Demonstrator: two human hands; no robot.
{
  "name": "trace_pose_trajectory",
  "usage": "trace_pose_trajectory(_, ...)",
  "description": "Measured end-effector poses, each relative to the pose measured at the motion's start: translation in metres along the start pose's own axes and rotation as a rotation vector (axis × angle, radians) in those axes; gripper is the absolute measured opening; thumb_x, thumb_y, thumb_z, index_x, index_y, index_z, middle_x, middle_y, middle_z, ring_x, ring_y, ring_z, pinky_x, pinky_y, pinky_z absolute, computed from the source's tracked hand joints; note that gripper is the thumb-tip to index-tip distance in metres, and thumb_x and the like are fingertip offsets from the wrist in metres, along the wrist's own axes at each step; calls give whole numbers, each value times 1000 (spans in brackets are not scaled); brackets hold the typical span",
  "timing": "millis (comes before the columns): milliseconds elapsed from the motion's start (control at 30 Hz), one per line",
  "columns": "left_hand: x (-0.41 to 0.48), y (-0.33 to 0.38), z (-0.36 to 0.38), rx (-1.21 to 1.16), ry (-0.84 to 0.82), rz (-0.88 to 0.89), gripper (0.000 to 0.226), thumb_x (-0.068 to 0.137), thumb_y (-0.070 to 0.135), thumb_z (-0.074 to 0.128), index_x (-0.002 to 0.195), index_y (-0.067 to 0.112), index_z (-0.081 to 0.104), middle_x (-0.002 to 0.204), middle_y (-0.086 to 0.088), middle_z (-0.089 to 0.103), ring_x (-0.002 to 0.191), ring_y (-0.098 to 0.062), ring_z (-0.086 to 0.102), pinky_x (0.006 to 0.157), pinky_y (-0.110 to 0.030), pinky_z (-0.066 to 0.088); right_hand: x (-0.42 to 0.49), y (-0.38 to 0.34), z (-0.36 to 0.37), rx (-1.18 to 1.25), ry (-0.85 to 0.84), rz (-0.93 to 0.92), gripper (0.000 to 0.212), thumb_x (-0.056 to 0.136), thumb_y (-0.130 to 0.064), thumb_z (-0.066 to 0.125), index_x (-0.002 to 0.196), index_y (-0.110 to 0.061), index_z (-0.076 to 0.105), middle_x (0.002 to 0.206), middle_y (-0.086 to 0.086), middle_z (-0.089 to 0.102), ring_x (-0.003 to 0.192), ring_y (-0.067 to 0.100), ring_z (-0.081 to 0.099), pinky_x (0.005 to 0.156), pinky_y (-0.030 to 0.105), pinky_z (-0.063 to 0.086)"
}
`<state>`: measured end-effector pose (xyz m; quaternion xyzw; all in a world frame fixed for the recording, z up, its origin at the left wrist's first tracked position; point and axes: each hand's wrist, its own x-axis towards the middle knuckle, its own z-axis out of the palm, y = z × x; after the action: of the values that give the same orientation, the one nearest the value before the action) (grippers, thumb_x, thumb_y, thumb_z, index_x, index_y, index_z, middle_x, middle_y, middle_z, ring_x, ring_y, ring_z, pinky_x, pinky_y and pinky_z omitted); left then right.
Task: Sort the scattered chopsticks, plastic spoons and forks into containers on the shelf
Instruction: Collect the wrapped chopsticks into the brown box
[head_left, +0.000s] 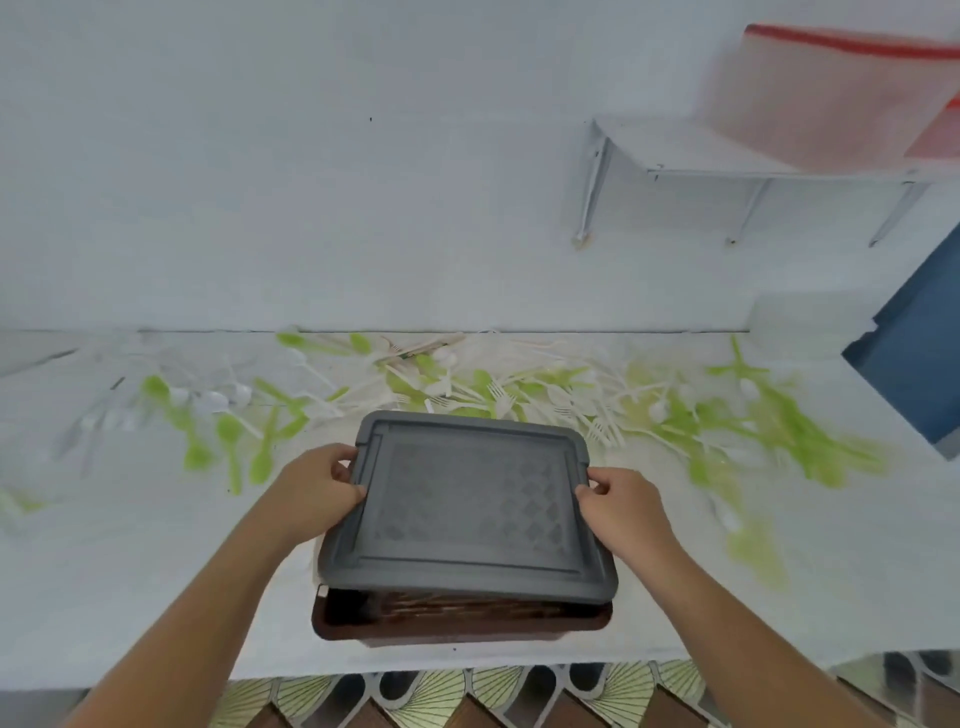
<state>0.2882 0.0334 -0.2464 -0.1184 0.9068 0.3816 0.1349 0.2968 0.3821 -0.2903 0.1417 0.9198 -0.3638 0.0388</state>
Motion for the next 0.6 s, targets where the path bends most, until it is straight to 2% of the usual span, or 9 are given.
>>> trace_pose_trajectory(67,-3,-7,4,5,2,5,42,86,12,66,127,21,64,91,-1,70,86,-19,68,71,-33,52,-13,-8,4,-30,62,8,20,87,-15,54,70,-4,52,57,3,48,54,23,44,55,32,31)
trace_pose_trajectory(133,-9,-15,6,-8,1,-13,37,84,12,62,119,24,63,88,0,72,83,-17,68,68,-32,53,-27,-14,9,-92,94,0,16,85,-13,52,69,-9,51,59,4,51,54,23,44,55,33,33)
trace_pose_trajectory(200,-15,-23,7,-15,19,-43,26,81,15,60,105,25,59,85,-2,71,79,-21,69,69,-38,59,-38,-18,13,-137,129,-25,13,85,-14,53,87,-6,63,67,7,61,58,25,56,56,32,39)
trace_pose_trajectory(233,-18,-27,7,-6,28,-49,22,79,17,60,100,24,57,86,-3,70,78,-23,69,70,-41,62,-44,-21,14,-171,136,-34,14,85,-13,53,91,-6,63,68,8,62,60,25,58,56,32,41)
trace_pose_trajectory(300,-23,-32,6,43,38,-42,19,77,18,59,95,21,57,88,-5,69,77,-25,69,69,-42,63,-54,-24,17,-231,149,-53,7,85,-11,52,80,-8,55,67,5,55,58,20,51,55,32,39)
trace_pose_trajectory(367,-30,-35,5,86,56,-39,18,76,17,58,94,20,57,88,-6,68,75,-25,69,66,-38,61,-63,-23,23,-256,199,-96,12,87,-11,54,76,-9,50,72,3,48,59,16,47,53,29,35)
trace_pose_trajectory(467,-35,-37,4,138,76,-42,18,75,17,56,93,19,57,85,-6,68,71,-25,69,67,-38,60,-67,-17,29,-219,239,-144,8,90,-12,58,89,-5,61,77,2,48,65,16,50,56,31,40)
trace_pose_trajectory(600,-40,-35,3,229,51,-39,22,69,20,52,91,20,55,83,-5,68,69,-26,70,72,-41,61,-69,-12,31,-120,252,-148,28,91,-8,60,115,2,68,88,3,54,74,19,56,66,32,50)
